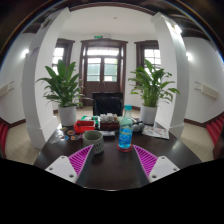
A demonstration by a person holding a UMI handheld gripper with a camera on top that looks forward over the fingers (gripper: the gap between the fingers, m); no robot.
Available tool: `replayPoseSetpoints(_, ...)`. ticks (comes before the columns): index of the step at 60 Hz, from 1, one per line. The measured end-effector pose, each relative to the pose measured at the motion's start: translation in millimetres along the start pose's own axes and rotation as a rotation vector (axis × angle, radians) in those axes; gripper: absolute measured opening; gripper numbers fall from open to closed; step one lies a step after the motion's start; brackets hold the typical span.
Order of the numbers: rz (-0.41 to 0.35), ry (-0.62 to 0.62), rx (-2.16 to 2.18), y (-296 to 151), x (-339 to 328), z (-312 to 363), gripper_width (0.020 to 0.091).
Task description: Pour water
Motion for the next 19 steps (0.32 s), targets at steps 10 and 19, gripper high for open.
replayPoseSetpoints(10,-0.035,-0.058,-0.02,-7.1,-23.5,19.0,0.0774)
replayPoseSetpoints(19,-0.029,-0.067,-0.022,-6.8,-27.2,19.8,0.0775)
Point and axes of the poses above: the point between the fingertips, and its own axes, seen from behind it with the camera up: z to the left, y down, x forward, the way the camera looks, the point moved 5 cm from there along -x, backward, against the way the camera looks, and after that the axes turned 14 degrees about z, right-handed, at the moved point
